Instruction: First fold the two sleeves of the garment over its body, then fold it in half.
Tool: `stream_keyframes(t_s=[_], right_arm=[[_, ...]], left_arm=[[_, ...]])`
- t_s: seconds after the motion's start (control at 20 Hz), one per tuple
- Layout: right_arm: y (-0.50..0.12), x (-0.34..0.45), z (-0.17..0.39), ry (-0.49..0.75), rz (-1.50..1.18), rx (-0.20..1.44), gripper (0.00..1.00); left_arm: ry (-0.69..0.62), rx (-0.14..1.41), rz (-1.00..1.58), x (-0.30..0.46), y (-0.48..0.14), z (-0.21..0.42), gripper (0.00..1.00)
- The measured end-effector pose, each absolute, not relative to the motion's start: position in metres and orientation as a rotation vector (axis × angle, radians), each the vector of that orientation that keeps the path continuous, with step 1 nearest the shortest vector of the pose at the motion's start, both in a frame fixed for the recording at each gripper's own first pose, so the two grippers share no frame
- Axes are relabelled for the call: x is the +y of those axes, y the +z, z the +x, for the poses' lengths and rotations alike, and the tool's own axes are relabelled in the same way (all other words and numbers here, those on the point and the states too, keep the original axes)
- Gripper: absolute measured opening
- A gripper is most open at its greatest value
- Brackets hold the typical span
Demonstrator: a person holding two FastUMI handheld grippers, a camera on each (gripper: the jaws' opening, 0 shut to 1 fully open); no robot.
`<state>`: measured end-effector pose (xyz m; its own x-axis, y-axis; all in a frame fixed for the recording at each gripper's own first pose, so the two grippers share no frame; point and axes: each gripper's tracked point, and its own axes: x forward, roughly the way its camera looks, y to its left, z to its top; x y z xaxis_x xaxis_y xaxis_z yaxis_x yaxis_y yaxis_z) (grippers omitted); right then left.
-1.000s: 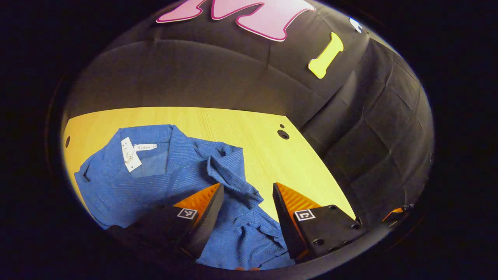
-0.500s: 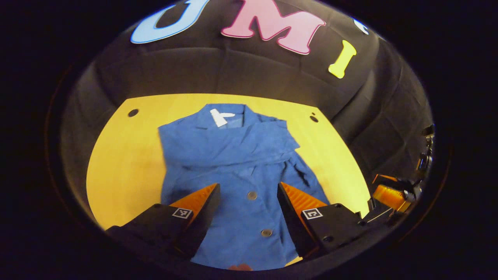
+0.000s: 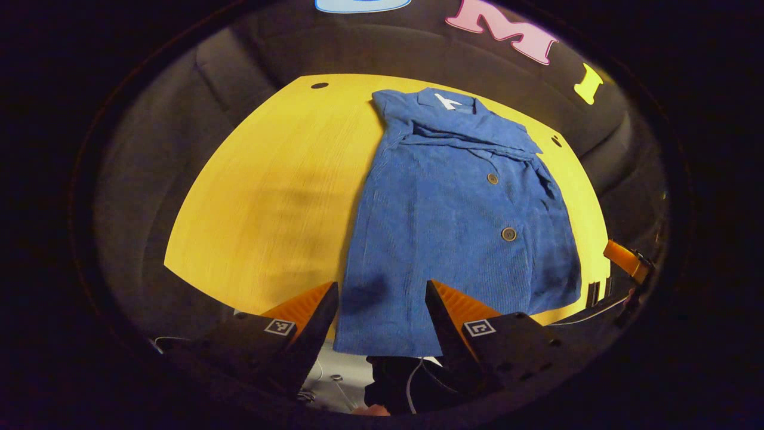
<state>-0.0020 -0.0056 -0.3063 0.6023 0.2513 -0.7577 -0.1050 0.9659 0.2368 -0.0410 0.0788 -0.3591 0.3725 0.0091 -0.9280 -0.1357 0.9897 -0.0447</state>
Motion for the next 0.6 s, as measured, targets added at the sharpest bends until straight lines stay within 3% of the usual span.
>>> stream_keyframes(t_s=[0.6], right_arm=[[-0.386,-0.041,-0.054,0.073,0.090,1.197,0.96]], left_arm=[[0.172,1.360,-0.074,0.090,-0.399,-0.089,0.85]])
